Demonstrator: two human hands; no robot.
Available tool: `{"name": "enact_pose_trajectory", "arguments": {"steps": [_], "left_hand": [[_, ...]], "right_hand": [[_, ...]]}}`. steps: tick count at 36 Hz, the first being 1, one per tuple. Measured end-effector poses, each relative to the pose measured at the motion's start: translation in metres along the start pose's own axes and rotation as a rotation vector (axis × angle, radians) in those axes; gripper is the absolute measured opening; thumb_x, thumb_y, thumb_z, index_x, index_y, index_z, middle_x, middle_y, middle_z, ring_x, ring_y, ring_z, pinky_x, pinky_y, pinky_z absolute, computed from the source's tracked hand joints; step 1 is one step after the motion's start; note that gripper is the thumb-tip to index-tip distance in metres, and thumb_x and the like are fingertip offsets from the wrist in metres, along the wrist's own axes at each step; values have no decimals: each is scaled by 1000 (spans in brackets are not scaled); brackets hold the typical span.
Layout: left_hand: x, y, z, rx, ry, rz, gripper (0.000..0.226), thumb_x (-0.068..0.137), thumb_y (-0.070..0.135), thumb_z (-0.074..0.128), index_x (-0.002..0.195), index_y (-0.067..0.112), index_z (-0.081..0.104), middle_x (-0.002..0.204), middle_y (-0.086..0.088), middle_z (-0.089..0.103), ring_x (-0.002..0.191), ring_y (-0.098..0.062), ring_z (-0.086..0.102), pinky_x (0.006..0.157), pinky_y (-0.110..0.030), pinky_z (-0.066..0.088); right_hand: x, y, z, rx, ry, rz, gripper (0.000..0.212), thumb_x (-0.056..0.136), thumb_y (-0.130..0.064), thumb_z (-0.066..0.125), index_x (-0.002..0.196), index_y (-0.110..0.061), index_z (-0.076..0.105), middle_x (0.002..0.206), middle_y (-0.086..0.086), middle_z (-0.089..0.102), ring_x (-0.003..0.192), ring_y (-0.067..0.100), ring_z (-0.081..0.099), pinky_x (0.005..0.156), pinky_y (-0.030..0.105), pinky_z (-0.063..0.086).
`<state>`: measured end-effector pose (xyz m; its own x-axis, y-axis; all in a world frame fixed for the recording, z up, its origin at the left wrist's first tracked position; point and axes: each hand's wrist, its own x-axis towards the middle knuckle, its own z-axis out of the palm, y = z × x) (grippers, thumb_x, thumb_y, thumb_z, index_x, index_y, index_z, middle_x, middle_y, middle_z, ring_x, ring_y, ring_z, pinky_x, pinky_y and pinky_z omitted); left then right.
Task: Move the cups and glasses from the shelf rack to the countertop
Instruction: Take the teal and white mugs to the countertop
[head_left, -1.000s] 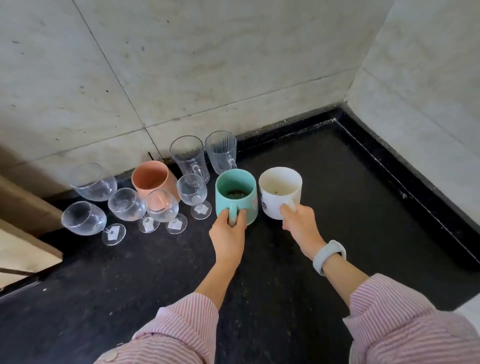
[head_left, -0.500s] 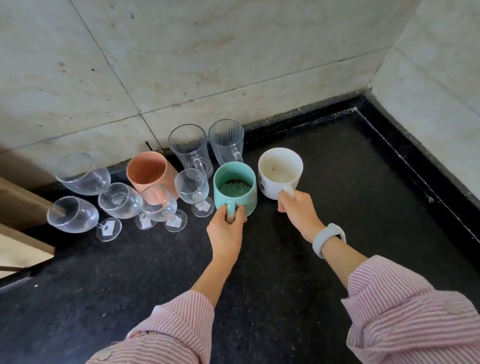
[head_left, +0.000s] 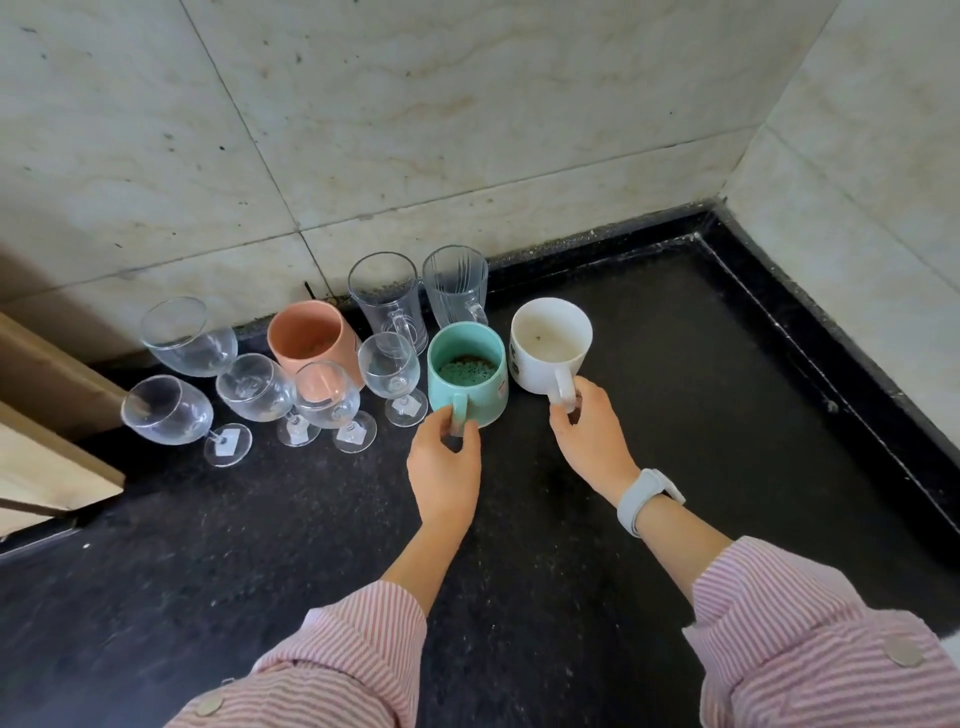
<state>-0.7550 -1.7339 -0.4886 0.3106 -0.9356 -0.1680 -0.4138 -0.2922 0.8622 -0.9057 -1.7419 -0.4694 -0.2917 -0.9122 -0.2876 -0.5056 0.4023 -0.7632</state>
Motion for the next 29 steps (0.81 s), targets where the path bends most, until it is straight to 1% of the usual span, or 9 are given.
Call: {"name": "enact_pose_trajectory", "arguments": {"steps": [4,6,8,12,14,16,20,24,29], "left_hand": [[-11,1,-15,142,-65,51,39,87,28,58,123,14,54,125,-5,58,115,-21,52,98,-45,45],[-15,4,-29,263,-85,108,40,88,32,56,124,16,53,128,-5,56,120,-23,48,101,-48,40],[-19,6,-47,393,-95,178,40,88,36,53,123,18,53,130,-3,55,124,-23,45,104,-47,35],[-27,5,-101,619,-77,275,45,89,42,49,128,20,49,135,0,51,129,-21,40,108,-40,26],[-31,3,-139,692,-60,282,45,89,43,47,129,21,48,136,1,50,128,-20,41,108,-38,25],[-38,0,-183,725,-35,259,45,90,44,46,129,22,48,133,1,53,125,-19,45,108,-36,25],[-70,-13,-283,787,119,179,44,90,44,45,129,22,48,131,1,56,123,-20,47,106,-35,27],[-137,-37,-381,815,341,64,45,90,44,46,129,22,49,131,1,56,124,-20,46,106,-37,29],[-264,-81,-477,793,567,-102,42,89,41,48,127,23,50,130,2,56,124,-22,45,102,-40,32]], "right_hand": [[-23,-6,-7,-181,116,-140,45,89,-14,52,133,-12,39,141,12,39,132,28,35,104,33,33],[-34,-13,-10,-324,110,-255,43,91,-16,48,132,-11,41,148,14,29,137,30,24,108,40,32],[-43,-27,-10,-455,82,-378,40,91,-21,46,130,-11,46,149,13,28,137,29,23,109,43,32],[-63,-68,0,-533,-114,-572,39,91,-24,44,128,-15,50,146,6,37,133,25,32,108,39,28],[-79,-92,11,-452,-254,-623,40,91,-23,43,131,-18,47,145,2,38,132,20,34,106,31,28],[-101,-117,27,-372,-313,-685,39,92,-23,44,131,-20,46,139,-1,45,127,16,39,100,23,29],[-156,-163,71,-334,-397,-868,34,91,-22,46,124,-18,54,127,2,58,118,20,49,100,30,35],[-235,-206,124,-337,-520,-1065,34,92,-22,42,124,-18,54,129,0,57,123,20,45,103,35,36],[-367,-232,175,-356,-667,-1310,36,92,-16,39,126,-18,52,132,0,54,126,20,41,104,38,35]]}}
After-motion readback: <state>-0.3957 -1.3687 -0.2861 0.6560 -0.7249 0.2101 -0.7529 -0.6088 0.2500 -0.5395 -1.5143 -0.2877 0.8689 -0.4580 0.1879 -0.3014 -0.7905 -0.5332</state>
